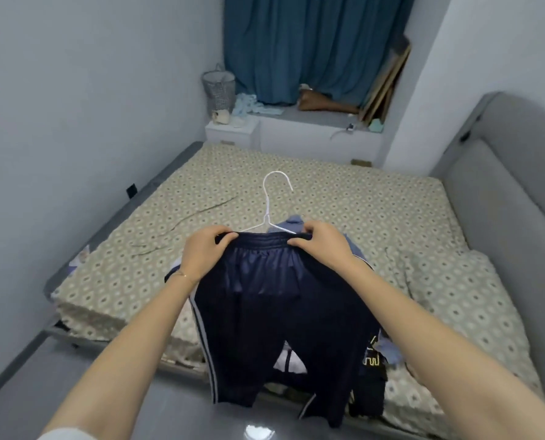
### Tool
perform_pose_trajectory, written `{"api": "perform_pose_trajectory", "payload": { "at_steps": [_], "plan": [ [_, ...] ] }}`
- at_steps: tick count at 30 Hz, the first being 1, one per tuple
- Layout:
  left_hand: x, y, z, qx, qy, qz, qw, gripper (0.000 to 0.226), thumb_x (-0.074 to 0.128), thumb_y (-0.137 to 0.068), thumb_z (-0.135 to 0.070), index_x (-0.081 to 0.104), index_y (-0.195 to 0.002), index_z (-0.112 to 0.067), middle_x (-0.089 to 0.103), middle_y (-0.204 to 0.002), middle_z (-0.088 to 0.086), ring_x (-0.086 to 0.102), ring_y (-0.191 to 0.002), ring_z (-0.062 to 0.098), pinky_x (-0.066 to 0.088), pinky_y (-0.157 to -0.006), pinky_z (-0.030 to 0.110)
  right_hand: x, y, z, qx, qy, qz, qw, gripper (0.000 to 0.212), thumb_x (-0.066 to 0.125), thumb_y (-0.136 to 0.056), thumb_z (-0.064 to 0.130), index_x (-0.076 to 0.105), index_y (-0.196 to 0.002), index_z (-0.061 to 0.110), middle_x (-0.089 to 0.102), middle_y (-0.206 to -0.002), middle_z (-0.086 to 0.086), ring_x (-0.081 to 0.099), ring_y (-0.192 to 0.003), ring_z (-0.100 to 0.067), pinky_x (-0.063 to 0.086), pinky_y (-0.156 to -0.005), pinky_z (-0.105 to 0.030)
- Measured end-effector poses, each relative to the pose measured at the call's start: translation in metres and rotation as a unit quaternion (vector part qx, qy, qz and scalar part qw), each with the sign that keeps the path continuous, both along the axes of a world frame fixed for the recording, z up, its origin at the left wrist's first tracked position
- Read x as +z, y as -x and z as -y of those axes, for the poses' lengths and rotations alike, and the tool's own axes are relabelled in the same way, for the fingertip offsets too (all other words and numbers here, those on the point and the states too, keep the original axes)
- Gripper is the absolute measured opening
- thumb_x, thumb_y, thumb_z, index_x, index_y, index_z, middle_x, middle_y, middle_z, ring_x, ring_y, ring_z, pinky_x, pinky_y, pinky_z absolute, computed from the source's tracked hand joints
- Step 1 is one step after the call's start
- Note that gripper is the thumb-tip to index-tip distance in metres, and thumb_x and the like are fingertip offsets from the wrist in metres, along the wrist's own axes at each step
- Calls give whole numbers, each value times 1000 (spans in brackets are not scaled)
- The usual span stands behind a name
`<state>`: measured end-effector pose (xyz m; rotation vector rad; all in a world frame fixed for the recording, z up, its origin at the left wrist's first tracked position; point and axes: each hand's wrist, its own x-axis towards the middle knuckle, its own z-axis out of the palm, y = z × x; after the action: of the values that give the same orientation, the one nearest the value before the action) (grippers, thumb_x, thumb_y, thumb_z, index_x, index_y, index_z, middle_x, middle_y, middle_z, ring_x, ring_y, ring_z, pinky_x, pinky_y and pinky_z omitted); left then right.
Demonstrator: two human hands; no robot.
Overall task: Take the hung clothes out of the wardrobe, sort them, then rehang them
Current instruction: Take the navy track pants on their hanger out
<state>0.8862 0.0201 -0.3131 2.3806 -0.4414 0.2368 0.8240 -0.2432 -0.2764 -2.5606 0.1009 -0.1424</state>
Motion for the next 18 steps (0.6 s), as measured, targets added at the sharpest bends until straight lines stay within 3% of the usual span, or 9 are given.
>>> {"api": "perform_pose_trajectory", "payload": {
  "at_steps": [6, 9, 13, 18],
  "plan": [
    [-3, -77, 66, -83, 28, -5, 996, 17, 64, -94, -33, 76, -92, -22, 74, -92, -8, 65, -87, 12, 48, -77, 31, 11, -28, 55, -78, 14, 10, 997, 49, 71, -82, 48, 39, -60, 19, 46, -58, 5, 43, -57, -13, 27, -51, -31],
    [1, -110, 100, -101, 41, 8, 994, 17, 65, -93, -34, 77, -92, -22, 75, -93, -7, 66, -87, 13, 50, -78, 34, 18, -43, 82, -108, 13, 26, 994, 43, 72, -82, 48, 44, -60, 23, 50, -62, 7, 46, -61, -11, 31, -55, -32],
    [0, -150, 140, -120, 58, 12, 991, 16, 65, -93, -33, 77, -91, -21, 75, -92, -7, 67, -86, 13, 51, -79, 35, 18, -70, 114, -152, 9, 45, 987, 37, 73, -81, 46, 59, -73, 13, 60, -70, 2, 53, -69, -18, 39, -63, -36],
    [-25, -202, 176, -131, 39, -16, 991, 18, 63, -95, -35, 76, -93, -23, 74, -93, -9, 66, -89, 13, 52, -79, 36, -12, -117, 148, -171, 1, 34, 985, 30, 72, -82, 48, 54, -71, 27, 58, -75, 8, 55, -76, -17, 36, -62, -32]
  ]
}}
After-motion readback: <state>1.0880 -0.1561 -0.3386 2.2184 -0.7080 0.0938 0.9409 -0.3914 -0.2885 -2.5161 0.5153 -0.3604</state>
